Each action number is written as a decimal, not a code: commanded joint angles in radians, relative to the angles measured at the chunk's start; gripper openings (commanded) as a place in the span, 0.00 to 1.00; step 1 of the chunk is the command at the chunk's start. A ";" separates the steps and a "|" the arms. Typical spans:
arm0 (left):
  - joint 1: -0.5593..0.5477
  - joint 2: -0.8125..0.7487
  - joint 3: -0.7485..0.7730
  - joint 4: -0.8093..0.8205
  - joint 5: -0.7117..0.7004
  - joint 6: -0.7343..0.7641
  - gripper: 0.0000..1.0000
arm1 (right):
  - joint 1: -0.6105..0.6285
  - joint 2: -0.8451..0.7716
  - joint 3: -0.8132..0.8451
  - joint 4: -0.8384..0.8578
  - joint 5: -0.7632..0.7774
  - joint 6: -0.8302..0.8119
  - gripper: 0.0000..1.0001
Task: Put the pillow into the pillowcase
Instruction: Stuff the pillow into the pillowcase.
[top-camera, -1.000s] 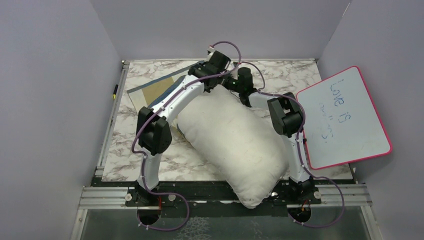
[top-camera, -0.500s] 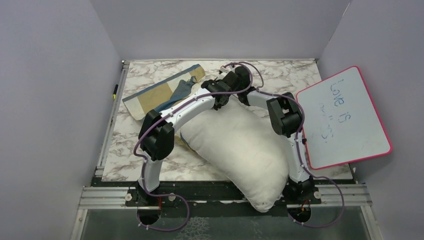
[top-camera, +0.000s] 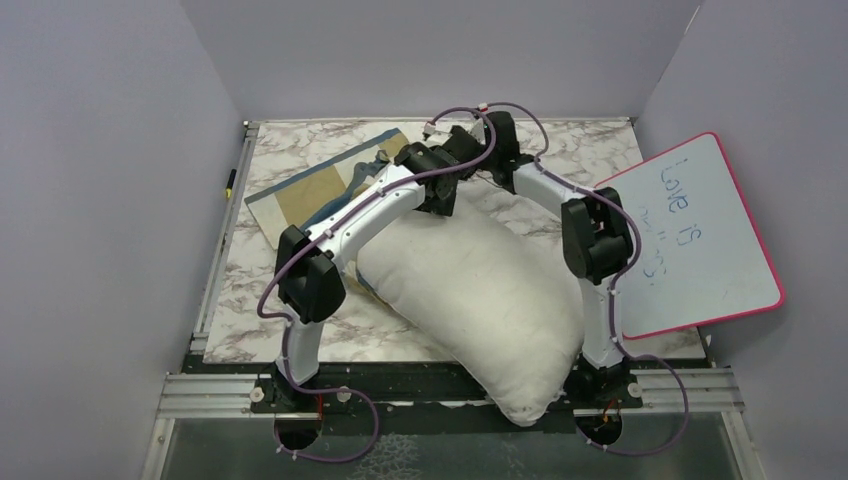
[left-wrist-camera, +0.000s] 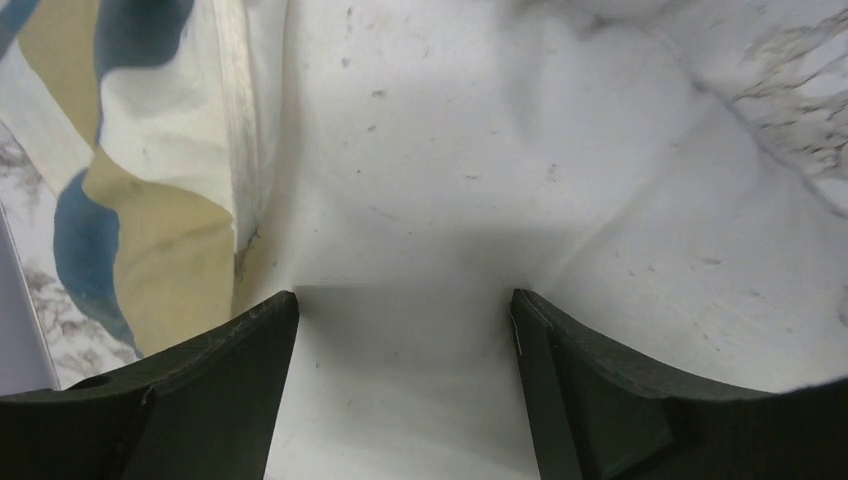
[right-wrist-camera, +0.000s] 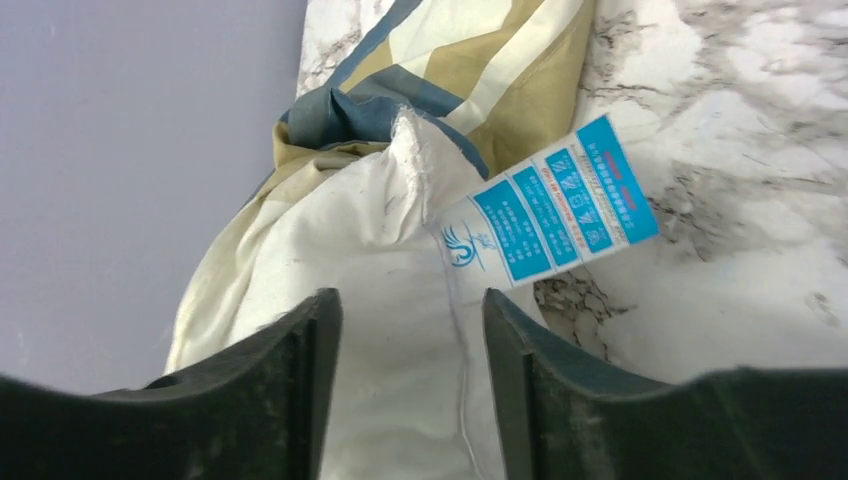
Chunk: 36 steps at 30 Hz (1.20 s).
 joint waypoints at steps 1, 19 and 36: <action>0.006 -0.102 -0.090 -0.114 -0.012 -0.154 0.79 | -0.046 -0.093 0.042 -0.249 0.010 -0.179 0.64; 0.209 -0.569 -0.580 0.065 0.309 -0.471 0.80 | -0.070 -0.141 0.213 -0.276 -0.247 -0.318 1.00; 0.274 -0.611 -0.940 0.306 0.366 -0.491 0.54 | 0.107 0.135 0.489 -0.491 -0.069 -0.340 0.93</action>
